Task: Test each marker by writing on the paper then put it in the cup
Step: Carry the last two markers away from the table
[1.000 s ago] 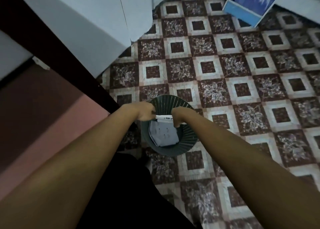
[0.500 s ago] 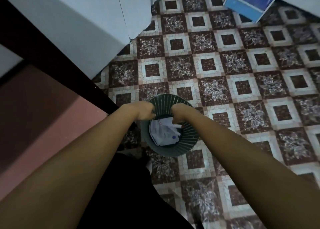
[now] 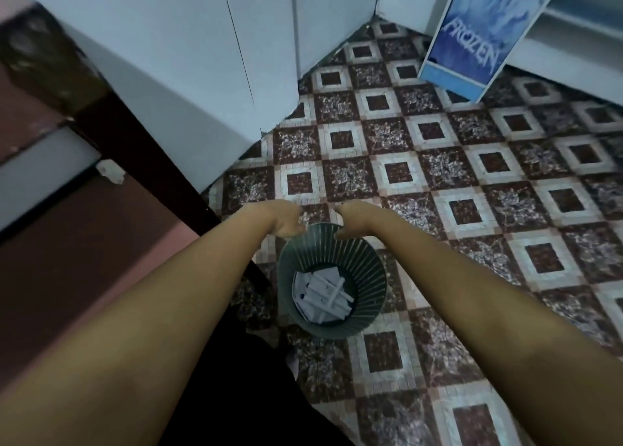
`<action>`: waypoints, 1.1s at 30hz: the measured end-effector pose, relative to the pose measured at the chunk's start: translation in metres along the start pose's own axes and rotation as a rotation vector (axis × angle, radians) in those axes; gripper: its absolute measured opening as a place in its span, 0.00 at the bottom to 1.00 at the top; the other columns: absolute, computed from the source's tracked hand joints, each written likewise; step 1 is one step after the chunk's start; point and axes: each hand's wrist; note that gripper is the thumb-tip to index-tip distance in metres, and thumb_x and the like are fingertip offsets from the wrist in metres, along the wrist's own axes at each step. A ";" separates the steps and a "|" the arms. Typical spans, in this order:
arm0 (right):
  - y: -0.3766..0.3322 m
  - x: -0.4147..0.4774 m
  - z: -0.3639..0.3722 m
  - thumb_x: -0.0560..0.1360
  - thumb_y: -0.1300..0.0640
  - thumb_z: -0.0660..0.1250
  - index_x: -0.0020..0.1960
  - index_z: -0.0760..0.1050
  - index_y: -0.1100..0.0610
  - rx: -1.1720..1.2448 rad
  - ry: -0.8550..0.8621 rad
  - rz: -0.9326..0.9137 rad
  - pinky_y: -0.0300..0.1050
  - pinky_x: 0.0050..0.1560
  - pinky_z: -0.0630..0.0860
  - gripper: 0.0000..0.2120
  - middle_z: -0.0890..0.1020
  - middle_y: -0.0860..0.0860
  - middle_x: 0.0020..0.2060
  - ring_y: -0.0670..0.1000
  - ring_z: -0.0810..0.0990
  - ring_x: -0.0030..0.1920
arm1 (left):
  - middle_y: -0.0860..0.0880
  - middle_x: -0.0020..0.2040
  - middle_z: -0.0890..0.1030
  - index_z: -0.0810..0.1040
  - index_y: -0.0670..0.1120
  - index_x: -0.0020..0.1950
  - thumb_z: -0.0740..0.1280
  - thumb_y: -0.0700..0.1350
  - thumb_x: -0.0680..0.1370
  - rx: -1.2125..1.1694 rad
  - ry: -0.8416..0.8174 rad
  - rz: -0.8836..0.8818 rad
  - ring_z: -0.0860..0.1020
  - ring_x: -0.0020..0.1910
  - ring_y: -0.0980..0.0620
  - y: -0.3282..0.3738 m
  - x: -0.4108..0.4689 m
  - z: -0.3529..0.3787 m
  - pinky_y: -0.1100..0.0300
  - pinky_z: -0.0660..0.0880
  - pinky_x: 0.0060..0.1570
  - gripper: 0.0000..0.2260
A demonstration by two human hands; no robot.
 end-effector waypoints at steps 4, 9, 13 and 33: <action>-0.006 -0.009 -0.035 0.76 0.52 0.67 0.65 0.72 0.65 -0.007 0.086 -0.019 0.51 0.59 0.75 0.22 0.77 0.60 0.62 0.58 0.77 0.60 | 0.42 0.72 0.66 0.63 0.42 0.73 0.56 0.51 0.81 0.027 0.079 -0.019 0.66 0.70 0.44 0.004 -0.016 -0.029 0.51 0.63 0.68 0.23; -0.016 -0.030 -0.087 0.77 0.52 0.66 0.65 0.71 0.66 -0.018 0.190 -0.025 0.50 0.59 0.75 0.23 0.77 0.60 0.62 0.58 0.77 0.60 | 0.42 0.65 0.74 0.71 0.42 0.66 0.57 0.50 0.80 0.105 0.189 -0.049 0.73 0.62 0.43 -0.002 -0.035 -0.064 0.51 0.69 0.62 0.18; -0.025 -0.048 -0.129 0.78 0.53 0.63 0.63 0.73 0.66 -0.073 0.256 -0.034 0.47 0.54 0.75 0.19 0.78 0.60 0.60 0.57 0.78 0.55 | 0.40 0.66 0.73 0.69 0.39 0.68 0.57 0.51 0.81 0.132 0.264 -0.089 0.72 0.64 0.43 -0.003 -0.057 -0.098 0.52 0.67 0.63 0.20; -0.128 -0.141 -0.297 0.79 0.52 0.60 0.68 0.68 0.63 -0.212 0.661 -0.104 0.52 0.64 0.71 0.22 0.74 0.59 0.65 0.58 0.74 0.64 | 0.44 0.75 0.60 0.56 0.45 0.76 0.54 0.52 0.82 0.178 0.704 -0.297 0.61 0.73 0.45 -0.044 -0.229 -0.235 0.51 0.60 0.69 0.24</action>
Point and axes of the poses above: each hand's wrist, its own x-axis towards the middle knuckle, its own z-axis out of the palm, y = z × x
